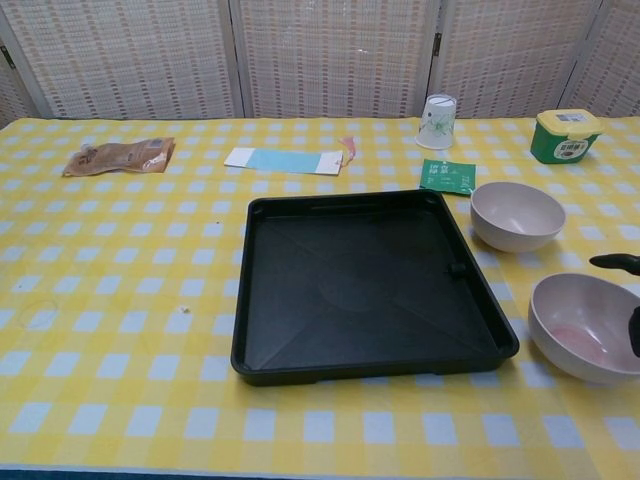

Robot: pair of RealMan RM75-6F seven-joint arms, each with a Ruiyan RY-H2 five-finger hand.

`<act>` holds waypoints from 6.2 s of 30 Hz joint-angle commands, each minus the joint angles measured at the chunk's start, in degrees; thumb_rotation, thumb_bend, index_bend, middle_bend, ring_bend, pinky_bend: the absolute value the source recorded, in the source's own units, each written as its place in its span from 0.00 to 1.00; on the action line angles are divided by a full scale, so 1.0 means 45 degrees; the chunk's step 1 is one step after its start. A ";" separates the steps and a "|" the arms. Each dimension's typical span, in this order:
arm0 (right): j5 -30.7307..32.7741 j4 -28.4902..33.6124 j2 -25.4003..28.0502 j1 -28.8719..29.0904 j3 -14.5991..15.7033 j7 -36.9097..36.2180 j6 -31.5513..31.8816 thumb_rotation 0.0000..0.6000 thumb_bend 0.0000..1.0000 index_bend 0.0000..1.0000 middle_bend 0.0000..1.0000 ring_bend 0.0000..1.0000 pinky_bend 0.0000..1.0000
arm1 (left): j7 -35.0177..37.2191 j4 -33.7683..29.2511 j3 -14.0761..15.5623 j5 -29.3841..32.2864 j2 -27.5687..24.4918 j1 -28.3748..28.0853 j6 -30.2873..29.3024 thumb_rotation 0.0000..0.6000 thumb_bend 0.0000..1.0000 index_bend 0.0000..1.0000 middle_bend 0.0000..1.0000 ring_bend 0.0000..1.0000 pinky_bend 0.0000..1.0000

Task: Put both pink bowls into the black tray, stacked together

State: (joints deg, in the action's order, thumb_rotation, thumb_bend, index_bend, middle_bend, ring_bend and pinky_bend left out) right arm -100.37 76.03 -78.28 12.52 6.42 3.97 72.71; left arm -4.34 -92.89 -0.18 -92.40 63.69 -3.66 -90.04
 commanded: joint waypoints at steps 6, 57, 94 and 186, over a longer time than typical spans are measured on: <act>0.0006 -0.0495 -0.0475 0.0431 -0.0203 -0.0334 -0.0134 1.00 0.35 0.53 0.00 0.00 0.00 | 0.0077 -0.0031 -0.0100 0.0305 -0.0064 -0.0025 0.0170 1.00 0.24 0.00 0.00 0.00 0.00; 0.2459 -0.1133 -0.4118 0.5572 -0.2772 0.1710 -0.4366 1.00 0.50 0.56 0.00 0.00 0.00 | 0.0541 -0.0074 -0.0506 0.1347 -0.0395 -0.0060 0.0574 1.00 0.26 0.00 0.00 0.00 0.00; 0.3857 -0.1973 -0.1497 0.3227 -0.2245 -0.0113 -0.1626 1.00 0.50 0.28 0.00 0.00 0.00 | -0.0026 -0.0120 -0.0338 0.1060 -0.0064 -0.0270 0.0972 1.00 0.26 0.00 0.00 0.00 0.00; 0.1035 -0.3882 -0.5539 0.5171 -0.2203 0.0050 0.0163 1.00 0.50 0.65 0.03 0.00 0.00 | 0.0933 -0.0153 -0.0183 0.0793 -0.0486 -0.0274 0.0887 1.00 0.26 0.00 0.00 0.00 0.00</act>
State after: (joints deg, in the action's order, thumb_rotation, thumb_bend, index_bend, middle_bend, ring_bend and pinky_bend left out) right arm -95.53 58.90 -102.93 35.85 -3.60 4.11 73.11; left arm -0.13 -93.58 -1.01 -88.82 61.51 -4.89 -86.04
